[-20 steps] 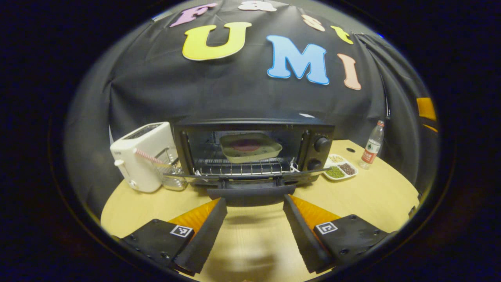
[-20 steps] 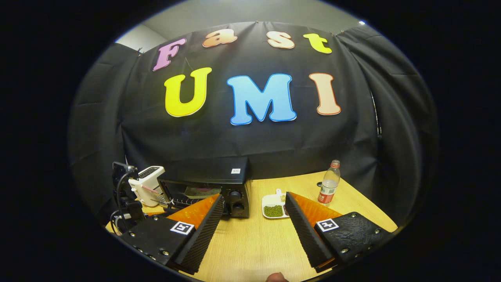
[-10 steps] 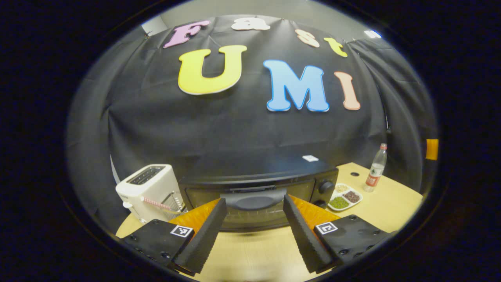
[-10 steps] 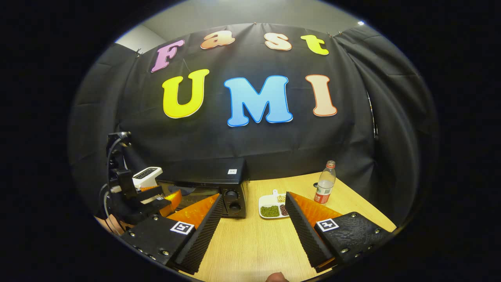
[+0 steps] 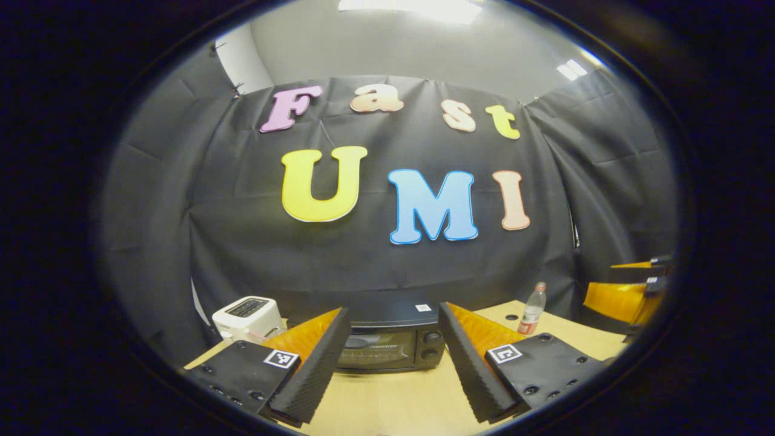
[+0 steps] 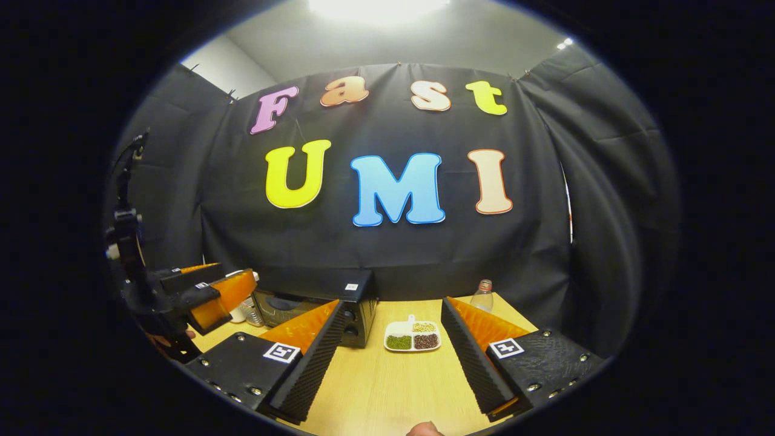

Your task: Open the electric oven with the left hand, put the food in, and close the electric oven.

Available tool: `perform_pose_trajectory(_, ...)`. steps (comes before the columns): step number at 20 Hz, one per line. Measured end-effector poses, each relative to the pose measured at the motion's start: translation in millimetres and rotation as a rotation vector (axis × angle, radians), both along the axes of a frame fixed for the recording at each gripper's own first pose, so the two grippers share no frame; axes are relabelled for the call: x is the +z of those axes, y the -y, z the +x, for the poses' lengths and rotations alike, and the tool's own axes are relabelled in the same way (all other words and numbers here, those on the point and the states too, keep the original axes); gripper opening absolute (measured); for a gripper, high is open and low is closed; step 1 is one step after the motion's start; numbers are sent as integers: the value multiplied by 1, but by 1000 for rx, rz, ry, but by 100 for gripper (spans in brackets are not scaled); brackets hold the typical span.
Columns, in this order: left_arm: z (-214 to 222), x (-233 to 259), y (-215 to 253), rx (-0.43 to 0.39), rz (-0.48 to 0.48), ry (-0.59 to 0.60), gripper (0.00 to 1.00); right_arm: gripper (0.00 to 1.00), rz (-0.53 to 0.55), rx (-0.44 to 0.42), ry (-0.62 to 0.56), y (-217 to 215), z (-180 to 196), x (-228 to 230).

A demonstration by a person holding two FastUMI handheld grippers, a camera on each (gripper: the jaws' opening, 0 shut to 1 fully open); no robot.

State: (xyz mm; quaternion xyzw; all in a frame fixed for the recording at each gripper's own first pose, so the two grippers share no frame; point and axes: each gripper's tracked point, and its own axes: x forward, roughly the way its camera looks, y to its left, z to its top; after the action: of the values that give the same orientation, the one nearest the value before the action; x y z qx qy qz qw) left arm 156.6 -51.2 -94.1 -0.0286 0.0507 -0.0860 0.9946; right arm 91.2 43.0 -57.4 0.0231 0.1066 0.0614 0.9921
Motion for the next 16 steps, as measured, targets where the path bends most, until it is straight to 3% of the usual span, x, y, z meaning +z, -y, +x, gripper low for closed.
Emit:
perform_pose_trajectory(8, -97, 47, -4, 78, 8, 34, 100, 98, 0, 16, 51, 35, -40, 10)
perform_pose_trajectory(16, -146, 57, -45, 76, 52, 49, 100, 98, -10, -20, 124, 17, -70, 36)
